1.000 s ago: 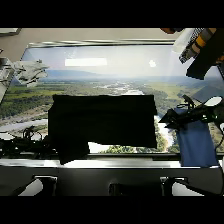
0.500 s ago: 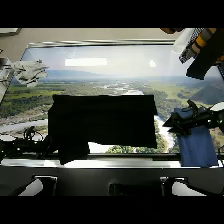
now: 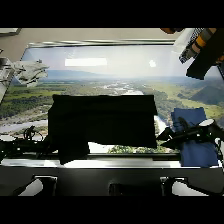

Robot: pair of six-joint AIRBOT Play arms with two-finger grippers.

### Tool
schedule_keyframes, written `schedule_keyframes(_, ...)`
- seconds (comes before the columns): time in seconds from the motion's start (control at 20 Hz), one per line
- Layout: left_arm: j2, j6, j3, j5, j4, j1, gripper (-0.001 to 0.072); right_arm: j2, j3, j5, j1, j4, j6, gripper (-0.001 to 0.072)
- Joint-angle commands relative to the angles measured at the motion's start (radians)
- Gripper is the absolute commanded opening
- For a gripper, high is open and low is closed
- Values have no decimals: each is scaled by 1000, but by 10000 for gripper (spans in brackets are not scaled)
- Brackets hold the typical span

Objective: Fold the clothes and pants, and hang the long-sleeved shirts on hangers.

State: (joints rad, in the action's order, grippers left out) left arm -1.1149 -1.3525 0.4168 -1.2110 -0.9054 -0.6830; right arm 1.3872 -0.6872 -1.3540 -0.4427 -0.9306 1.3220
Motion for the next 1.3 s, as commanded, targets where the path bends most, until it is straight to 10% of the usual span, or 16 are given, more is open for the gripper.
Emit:
schedule_keyframes(0.0,1,0,0,2,0,-1,15,1,75,50,0,86,-33,466)
schedule_keyframes(0.25,1,0,1,2,0,-1,15,1,135,68,0,129,-50,390)
schedule_keyframes(0.45,4,0,43,-18,-4,-2,14,-2,137,60,0,210,-112,39)
schedule_keyframes(0.85,76,-200,325,-245,-235,2,13,-298,15,-61,0,-168,82,35)
schedule_keyframes(1.25,-51,-163,451,-69,-156,255,13,-194,-282,133,343,-427,185,35)
